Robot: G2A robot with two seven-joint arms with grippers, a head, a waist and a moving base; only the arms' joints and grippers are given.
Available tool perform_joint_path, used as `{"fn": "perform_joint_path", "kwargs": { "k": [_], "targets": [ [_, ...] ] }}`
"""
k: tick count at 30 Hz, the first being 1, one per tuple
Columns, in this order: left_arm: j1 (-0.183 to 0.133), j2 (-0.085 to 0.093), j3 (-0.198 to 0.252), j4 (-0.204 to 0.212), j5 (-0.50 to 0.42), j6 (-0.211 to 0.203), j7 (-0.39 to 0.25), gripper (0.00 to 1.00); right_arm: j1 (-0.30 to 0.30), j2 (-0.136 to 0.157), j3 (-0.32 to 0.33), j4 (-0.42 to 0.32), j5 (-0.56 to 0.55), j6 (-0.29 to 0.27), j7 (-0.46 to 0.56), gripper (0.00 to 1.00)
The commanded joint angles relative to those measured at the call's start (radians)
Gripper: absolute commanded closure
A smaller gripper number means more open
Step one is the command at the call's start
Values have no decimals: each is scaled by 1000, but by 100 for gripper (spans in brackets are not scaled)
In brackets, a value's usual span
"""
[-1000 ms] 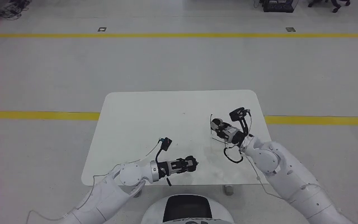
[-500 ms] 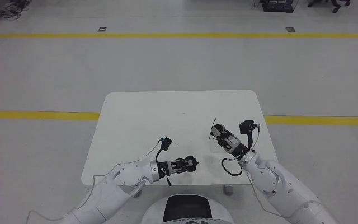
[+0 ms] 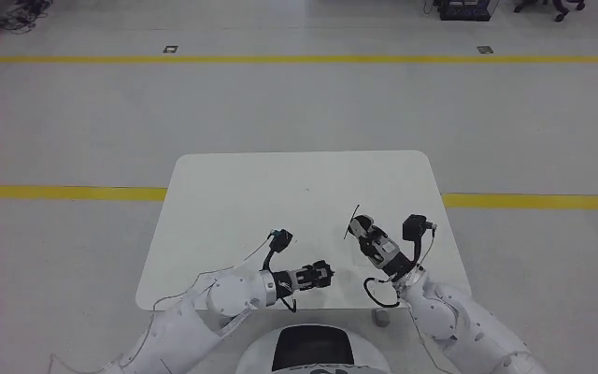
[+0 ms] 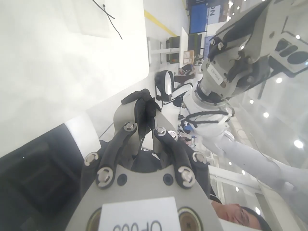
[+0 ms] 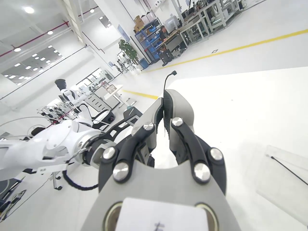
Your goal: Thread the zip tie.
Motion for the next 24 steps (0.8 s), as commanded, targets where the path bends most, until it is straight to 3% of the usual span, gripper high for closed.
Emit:
{"fn": "perform_joint_path", "kwargs": {
  "k": [1, 5, 10, 15, 24],
  "targets": [
    [31, 6, -9, -65, 23, 72, 43, 100, -9, 4, -19, 11, -45, 0, -53, 100],
    [81, 18, -33, -149, 46, 131, 84, 100, -20, 14, -61, 26, -76, 0, -157, 100],
    [120, 26, -58, -185, 35, 148, 114, 100, -6, 27, -117, 47, -99, 0, -252, 100],
    [132, 23, -60, -157, -21, 121, 125, 100, 14, 37, -173, 85, -123, 0, -369, 100],
    [126, 20, -53, -145, -23, 111, 141, 100, 27, 41, -198, 92, -120, 0, -386, 100]
  ]
}}
